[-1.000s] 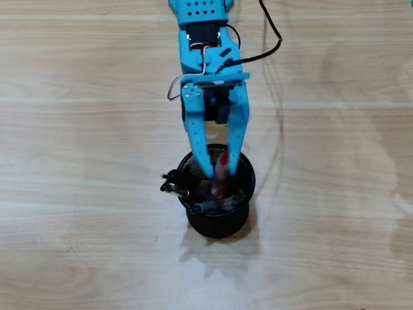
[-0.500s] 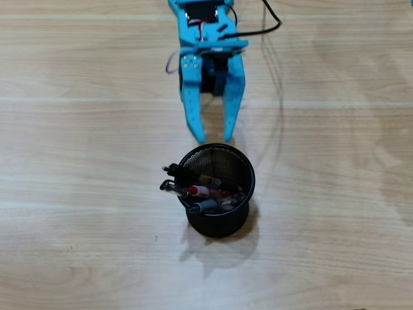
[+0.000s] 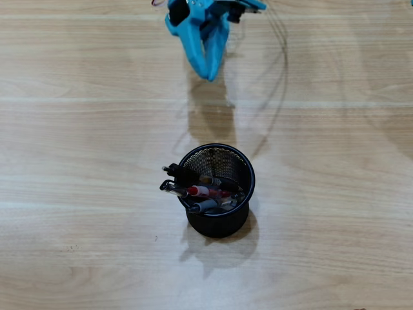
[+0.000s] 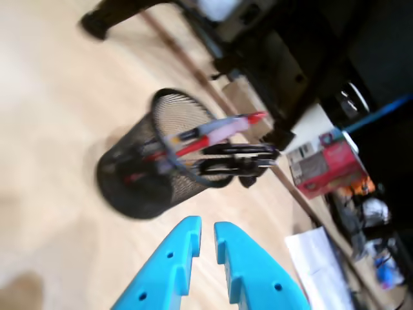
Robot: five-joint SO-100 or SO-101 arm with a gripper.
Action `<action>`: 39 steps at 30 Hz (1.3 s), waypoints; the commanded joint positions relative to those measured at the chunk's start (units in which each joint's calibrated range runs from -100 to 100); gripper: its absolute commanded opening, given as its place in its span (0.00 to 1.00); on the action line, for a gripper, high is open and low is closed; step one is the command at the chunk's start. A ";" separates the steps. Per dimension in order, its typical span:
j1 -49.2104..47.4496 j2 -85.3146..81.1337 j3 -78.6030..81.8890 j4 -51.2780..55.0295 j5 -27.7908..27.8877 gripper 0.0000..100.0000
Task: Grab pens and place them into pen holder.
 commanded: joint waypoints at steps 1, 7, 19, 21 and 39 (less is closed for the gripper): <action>-0.78 -12.20 -0.60 20.47 6.65 0.03; -0.33 -24.63 -0.24 43.03 12.79 0.03; 5.03 -43.87 8.23 70.75 21.48 0.03; 6.12 -43.95 10.40 71.87 23.16 0.03; 10.11 -43.87 15.98 71.79 24.58 0.03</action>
